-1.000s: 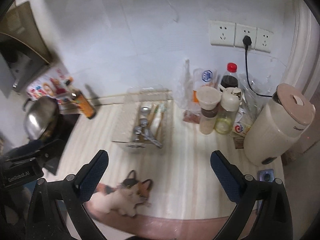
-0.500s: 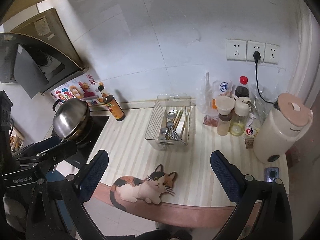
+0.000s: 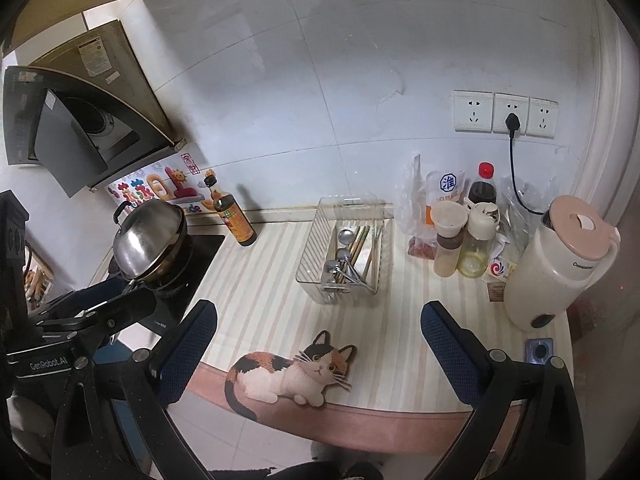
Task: Organize utensils
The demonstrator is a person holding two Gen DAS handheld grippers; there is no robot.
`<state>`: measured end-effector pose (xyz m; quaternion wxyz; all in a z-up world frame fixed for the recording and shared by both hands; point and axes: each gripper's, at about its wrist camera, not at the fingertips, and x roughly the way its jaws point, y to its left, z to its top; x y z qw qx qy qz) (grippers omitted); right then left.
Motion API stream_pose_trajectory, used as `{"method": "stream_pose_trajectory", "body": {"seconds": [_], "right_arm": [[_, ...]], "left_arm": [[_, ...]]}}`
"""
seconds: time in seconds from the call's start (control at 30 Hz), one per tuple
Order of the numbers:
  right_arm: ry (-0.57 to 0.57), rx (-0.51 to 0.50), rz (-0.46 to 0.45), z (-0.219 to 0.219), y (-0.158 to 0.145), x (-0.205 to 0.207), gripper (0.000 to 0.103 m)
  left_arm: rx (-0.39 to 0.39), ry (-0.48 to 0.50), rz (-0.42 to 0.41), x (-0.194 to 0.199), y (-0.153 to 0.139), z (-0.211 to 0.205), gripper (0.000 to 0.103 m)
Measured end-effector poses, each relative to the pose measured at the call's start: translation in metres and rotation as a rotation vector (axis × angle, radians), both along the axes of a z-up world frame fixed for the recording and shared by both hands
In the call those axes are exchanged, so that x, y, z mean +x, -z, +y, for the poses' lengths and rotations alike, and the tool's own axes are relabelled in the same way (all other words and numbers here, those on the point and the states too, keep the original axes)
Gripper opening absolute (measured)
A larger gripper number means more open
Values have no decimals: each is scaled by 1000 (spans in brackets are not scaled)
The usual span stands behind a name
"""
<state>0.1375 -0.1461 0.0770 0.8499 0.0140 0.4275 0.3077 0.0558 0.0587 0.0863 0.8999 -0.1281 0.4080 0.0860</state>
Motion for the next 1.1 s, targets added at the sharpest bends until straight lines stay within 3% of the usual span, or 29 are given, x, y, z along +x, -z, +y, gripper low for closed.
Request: {"method": "stream_pose_trajectory", "body": {"seconds": [1.1], "right_arm": [[-47,-4,7,4,3,8,103]], "left_arm": [[36,-52,5,-5,-1,1,103]]}}
